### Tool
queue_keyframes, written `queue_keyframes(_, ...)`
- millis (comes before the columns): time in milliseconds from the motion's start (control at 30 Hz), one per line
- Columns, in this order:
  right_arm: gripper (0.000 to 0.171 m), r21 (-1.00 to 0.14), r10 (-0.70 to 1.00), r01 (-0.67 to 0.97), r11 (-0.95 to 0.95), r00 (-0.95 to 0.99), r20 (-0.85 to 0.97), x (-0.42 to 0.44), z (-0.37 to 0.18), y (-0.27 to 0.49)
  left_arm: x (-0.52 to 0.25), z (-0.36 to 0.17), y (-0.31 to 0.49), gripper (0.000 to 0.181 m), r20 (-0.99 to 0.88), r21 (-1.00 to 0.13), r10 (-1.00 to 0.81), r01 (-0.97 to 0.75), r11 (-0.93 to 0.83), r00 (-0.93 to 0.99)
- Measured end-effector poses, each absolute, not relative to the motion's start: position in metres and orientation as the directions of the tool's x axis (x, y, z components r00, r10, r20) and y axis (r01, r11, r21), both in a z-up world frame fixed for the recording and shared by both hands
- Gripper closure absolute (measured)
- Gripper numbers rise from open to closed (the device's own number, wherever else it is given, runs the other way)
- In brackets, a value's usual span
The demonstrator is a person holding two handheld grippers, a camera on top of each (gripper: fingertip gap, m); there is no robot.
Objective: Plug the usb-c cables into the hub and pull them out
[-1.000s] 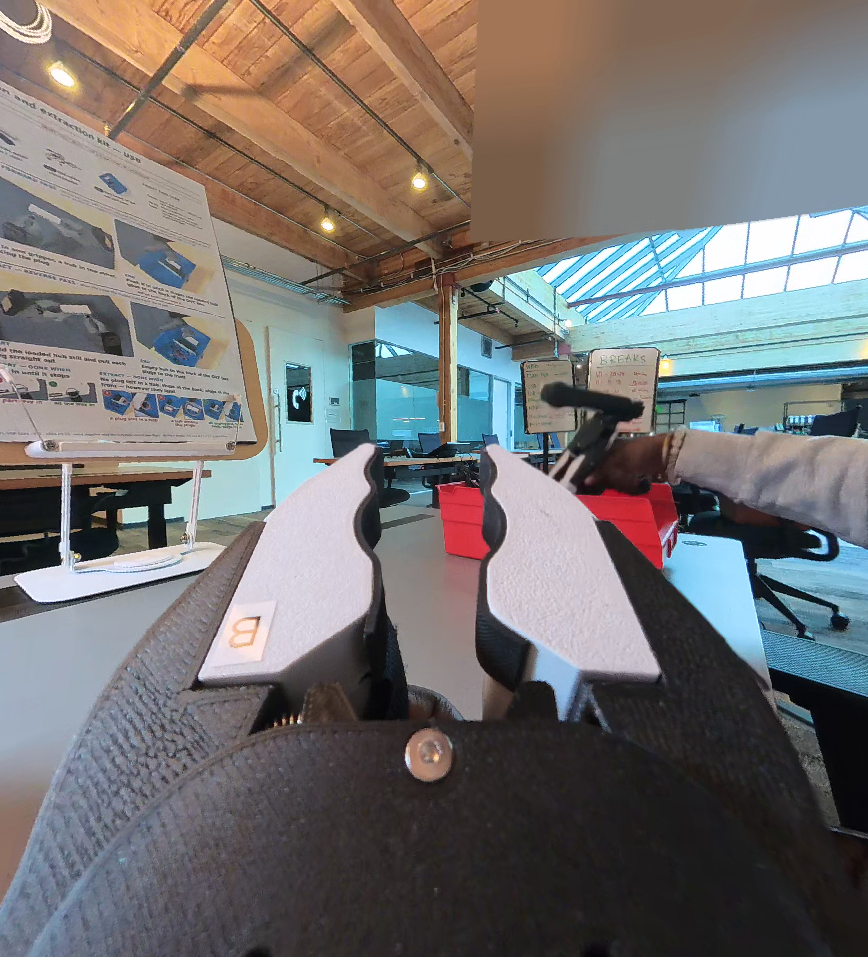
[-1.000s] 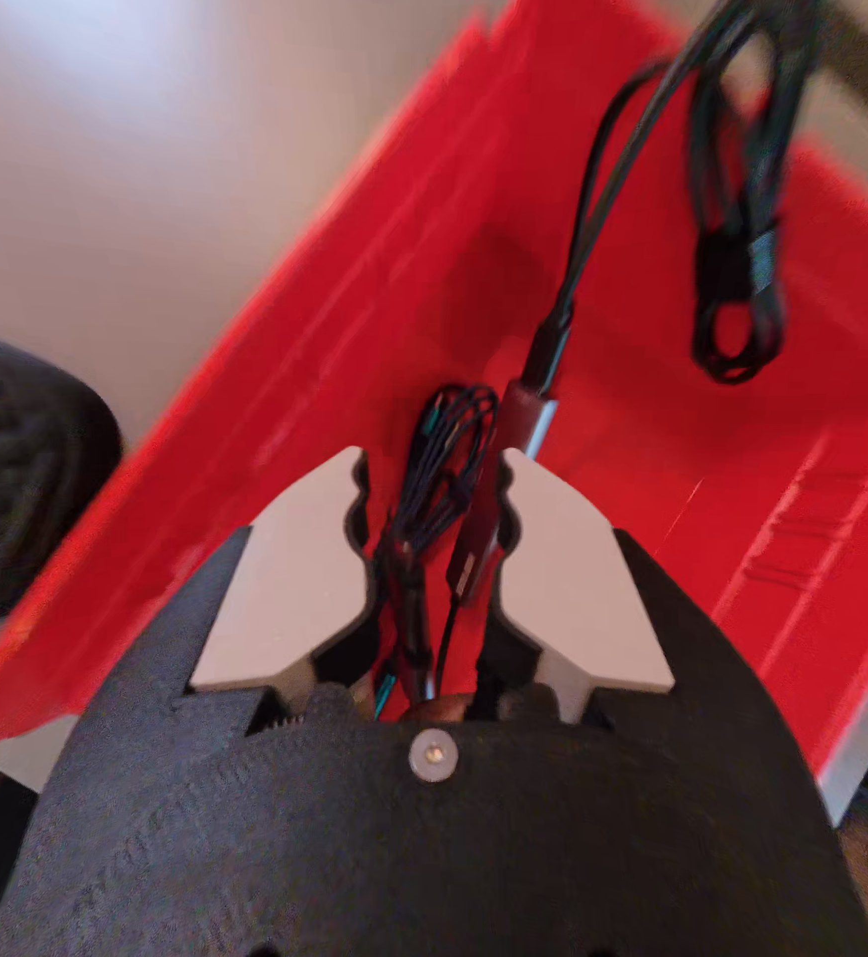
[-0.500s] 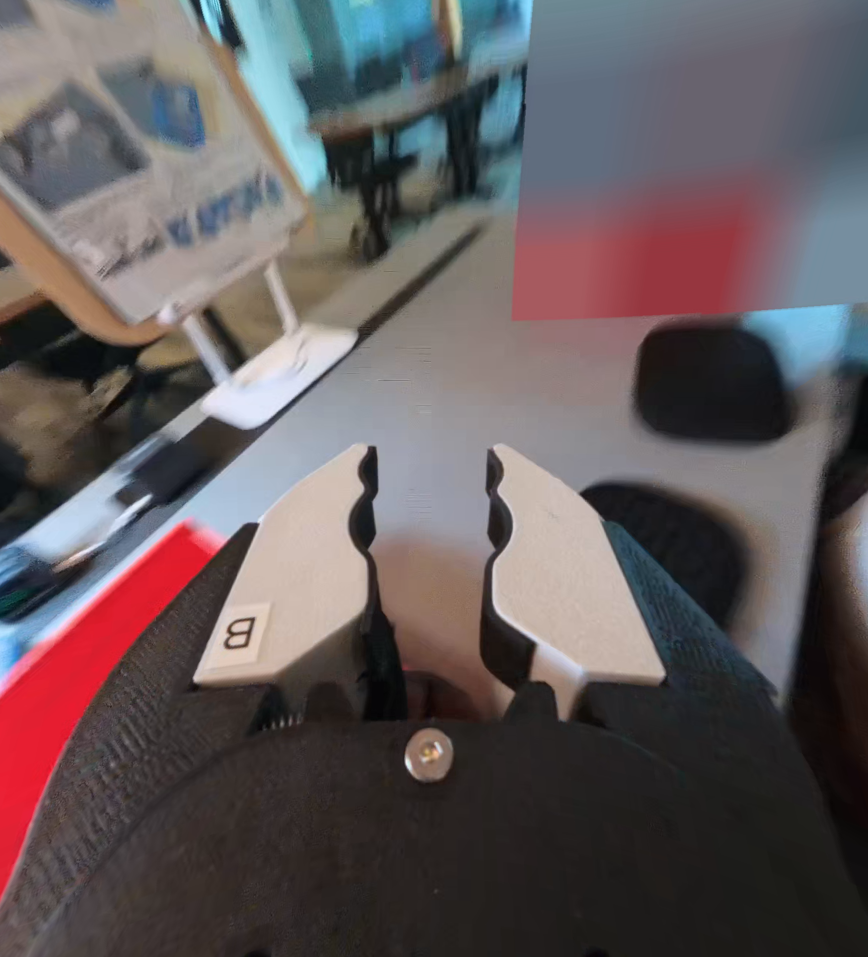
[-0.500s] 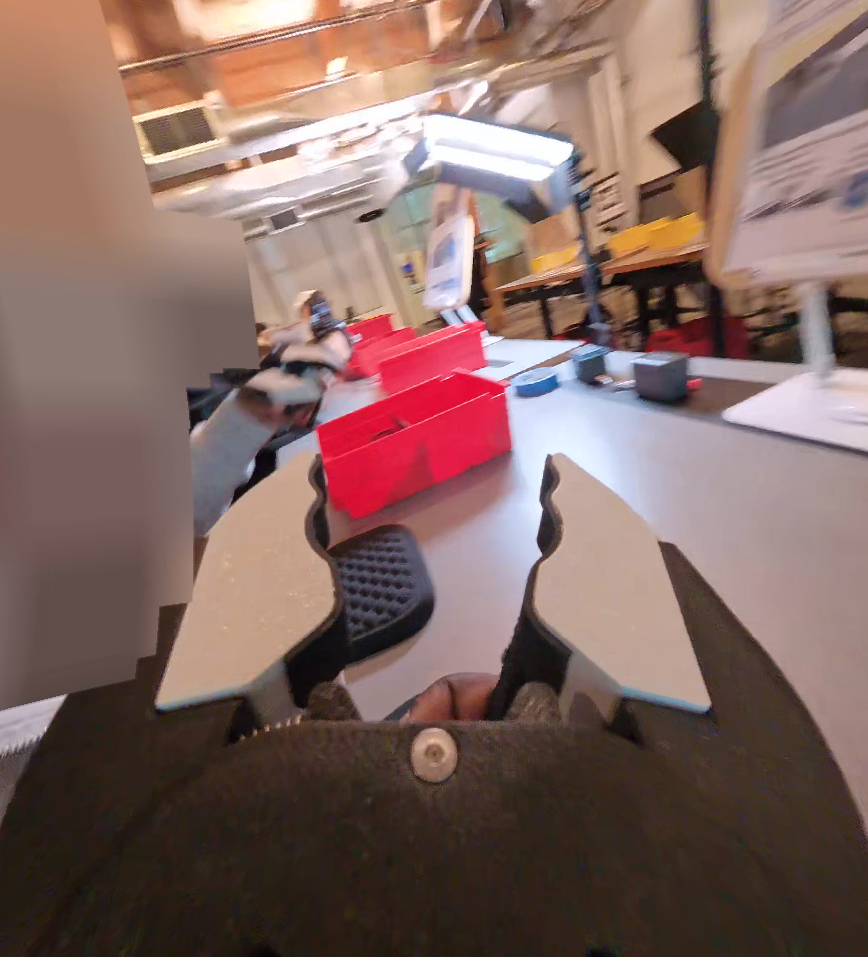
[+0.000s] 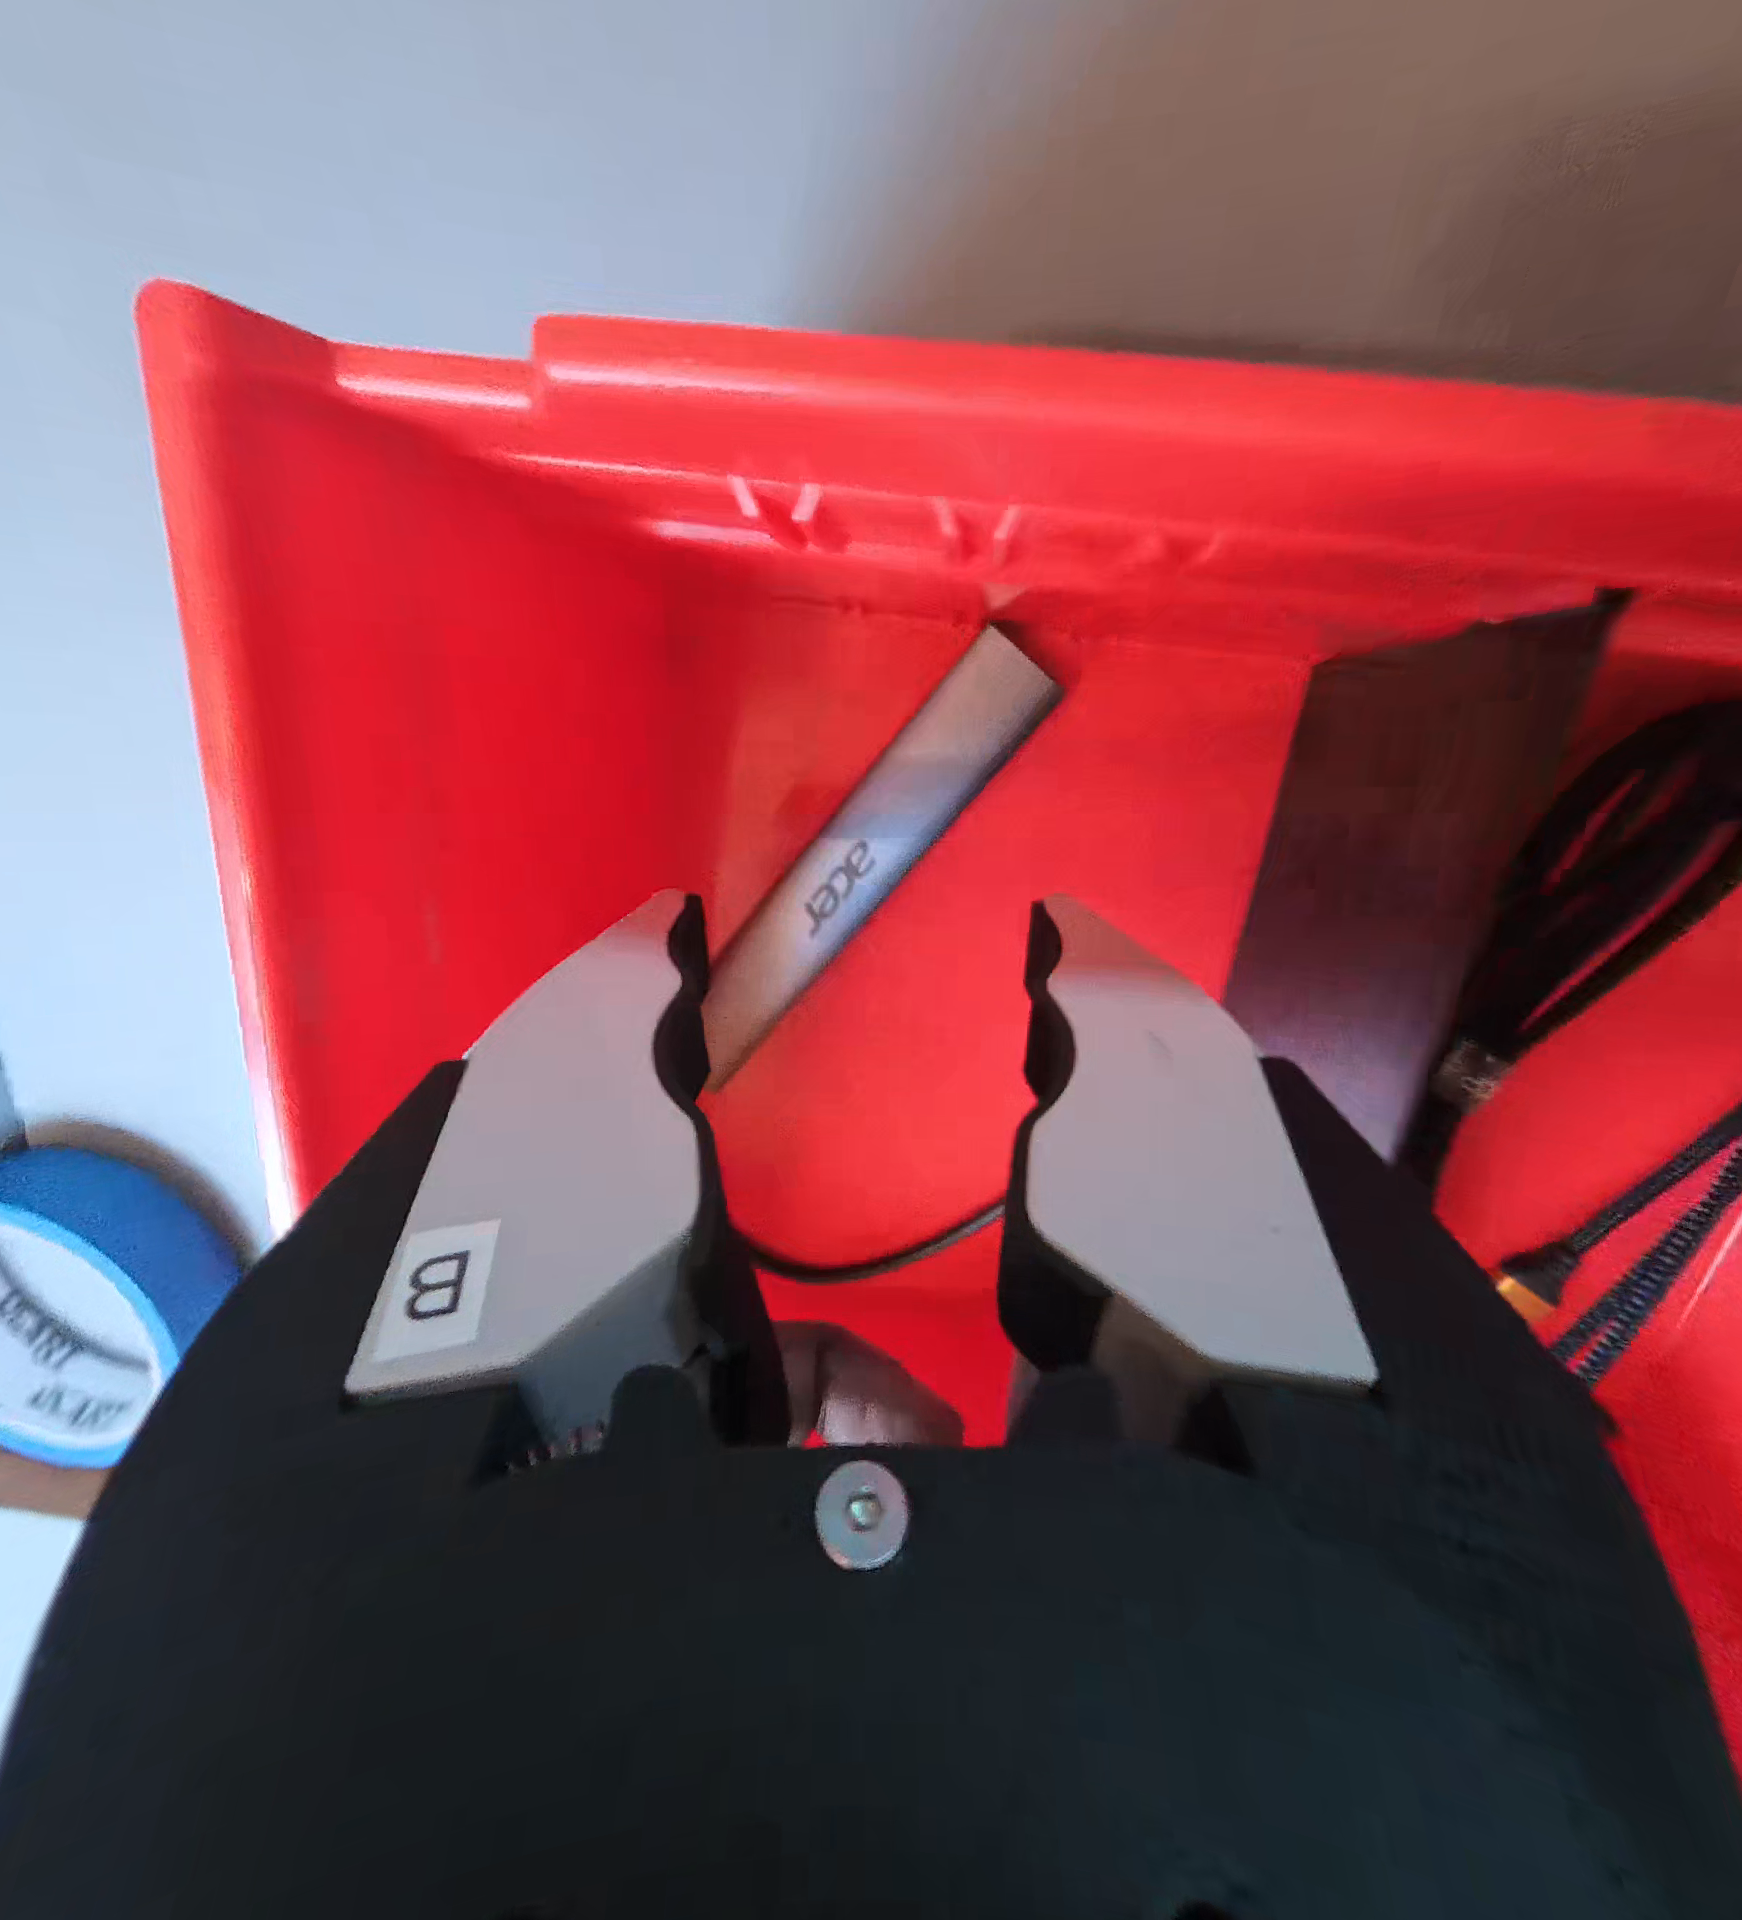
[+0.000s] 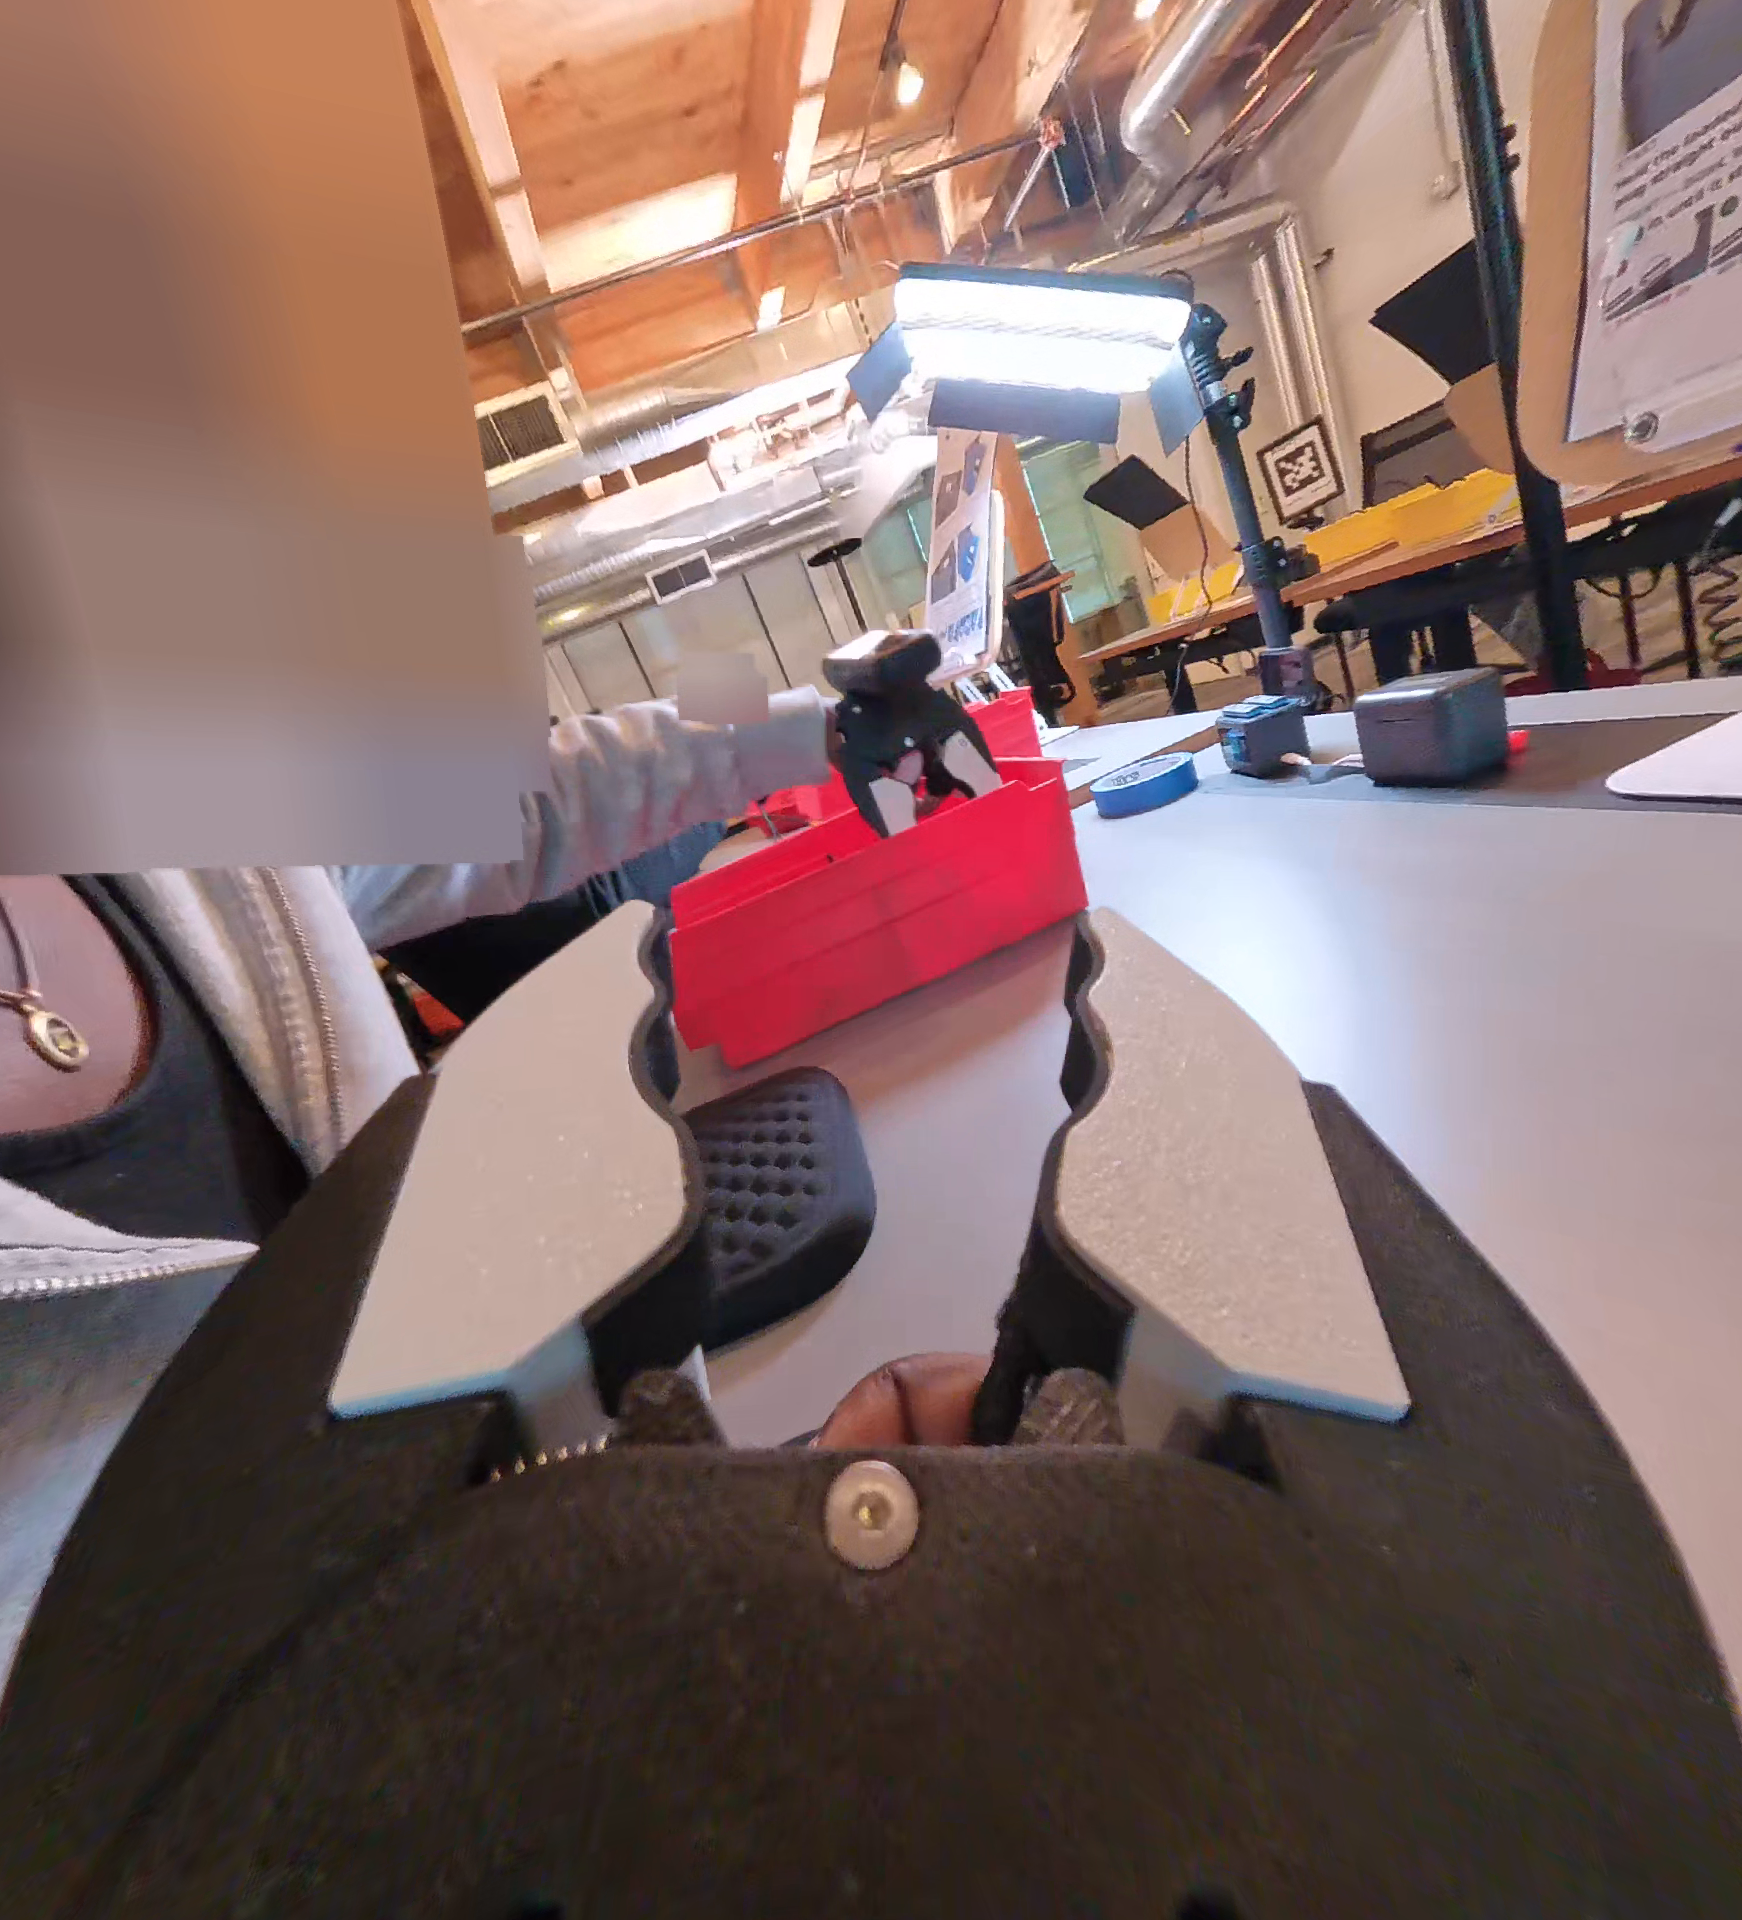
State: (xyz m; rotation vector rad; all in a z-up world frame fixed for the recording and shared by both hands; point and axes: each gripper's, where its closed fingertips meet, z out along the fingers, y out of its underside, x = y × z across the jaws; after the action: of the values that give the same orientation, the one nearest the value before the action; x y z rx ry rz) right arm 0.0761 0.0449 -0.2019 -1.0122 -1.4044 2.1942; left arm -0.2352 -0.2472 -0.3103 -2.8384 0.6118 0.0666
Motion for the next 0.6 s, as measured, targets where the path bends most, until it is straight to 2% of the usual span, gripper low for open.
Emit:
queue_keyframes(233, 0.099, -0.892, 0.622, 0.126, -0.434, -0.674, -0.398, 0.071, -0.213, 0.043, -0.243, -0.349, -0.254, 0.123, 0.003, -0.132, -0.485, -0.48, -0.867, 0.875)
queue_keyframes(367, 0.099, -0.889, 0.62, 0.139, -0.436, -0.67, -0.409, 0.069, -0.215, 0.043, -0.243, -0.349, -0.25, 0.127, 0.006, -0.158, -0.501, -0.494, -0.855, 0.865)
queue_keyframes(433, 0.099, -0.886, 0.619, 0.132, -0.445, -0.67, -0.41, 0.069, -0.214, 0.044, -0.241, -0.349, -0.251, 0.148, 0.007, -0.159, -0.502, -0.495, -0.854, 0.865)
queue_keyframes(533, 0.101, -0.88, 0.62, 0.12, -0.46, -0.666, -0.415, 0.07, -0.212, 0.048, -0.239, -0.348, -0.252, 0.151, -0.058, -0.155, -0.505, -0.507, -0.848, 0.861)
queue_keyframes(600, 0.103, -0.872, 0.615, 0.117, -0.476, -0.664, -0.425, 0.07, -0.211, 0.05, -0.24, -0.346, -0.259, 0.152, -0.121, -0.088, -0.534, -0.545, -0.834, 0.837)
